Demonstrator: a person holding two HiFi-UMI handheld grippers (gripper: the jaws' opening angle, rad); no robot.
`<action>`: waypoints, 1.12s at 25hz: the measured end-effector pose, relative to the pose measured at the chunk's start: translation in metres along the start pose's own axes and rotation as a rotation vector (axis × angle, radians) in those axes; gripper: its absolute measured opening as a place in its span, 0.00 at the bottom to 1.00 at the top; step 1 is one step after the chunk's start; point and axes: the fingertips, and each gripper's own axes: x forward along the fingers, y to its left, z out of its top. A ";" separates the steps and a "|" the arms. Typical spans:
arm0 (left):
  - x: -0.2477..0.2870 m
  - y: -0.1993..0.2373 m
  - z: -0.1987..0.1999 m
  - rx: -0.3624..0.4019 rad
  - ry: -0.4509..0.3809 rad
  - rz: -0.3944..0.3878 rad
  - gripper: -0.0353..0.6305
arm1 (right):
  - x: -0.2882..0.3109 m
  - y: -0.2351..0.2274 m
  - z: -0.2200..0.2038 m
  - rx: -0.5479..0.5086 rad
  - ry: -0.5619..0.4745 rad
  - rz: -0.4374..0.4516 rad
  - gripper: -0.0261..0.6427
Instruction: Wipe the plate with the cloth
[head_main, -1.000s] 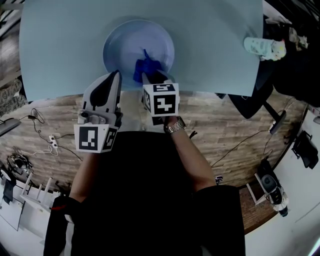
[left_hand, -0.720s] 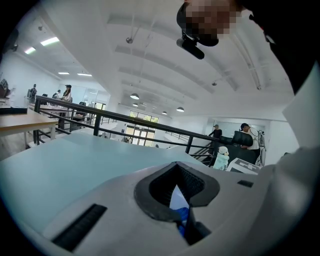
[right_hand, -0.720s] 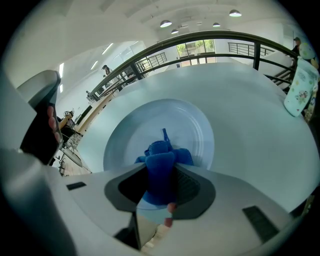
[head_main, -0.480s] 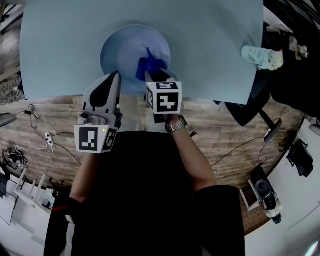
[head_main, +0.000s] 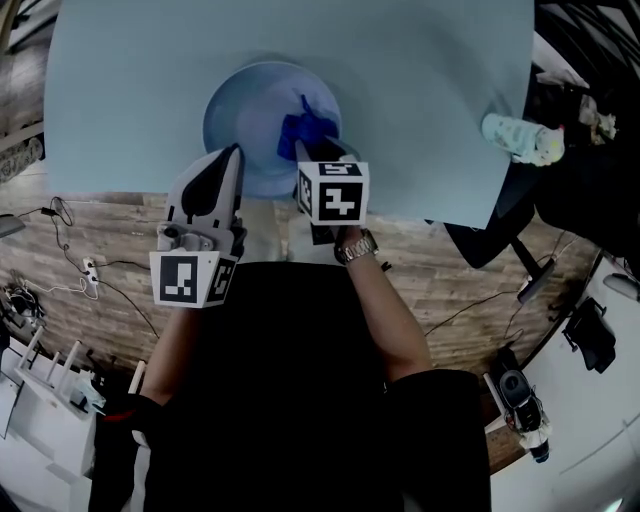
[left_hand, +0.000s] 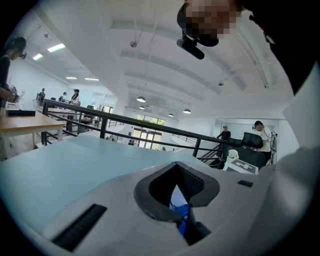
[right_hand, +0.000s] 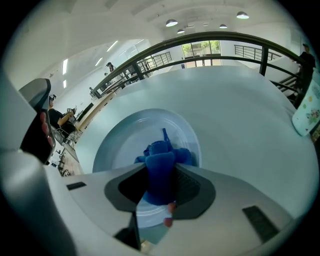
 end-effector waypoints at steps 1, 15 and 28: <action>0.001 0.001 0.001 0.001 -0.003 0.003 0.06 | 0.000 -0.001 0.003 -0.003 -0.002 -0.002 0.22; 0.000 0.009 0.018 0.015 -0.066 -0.010 0.06 | -0.030 0.017 0.043 -0.026 -0.158 0.005 0.22; -0.018 -0.004 0.042 0.060 -0.127 -0.095 0.06 | -0.129 0.062 0.076 -0.082 -0.517 0.026 0.22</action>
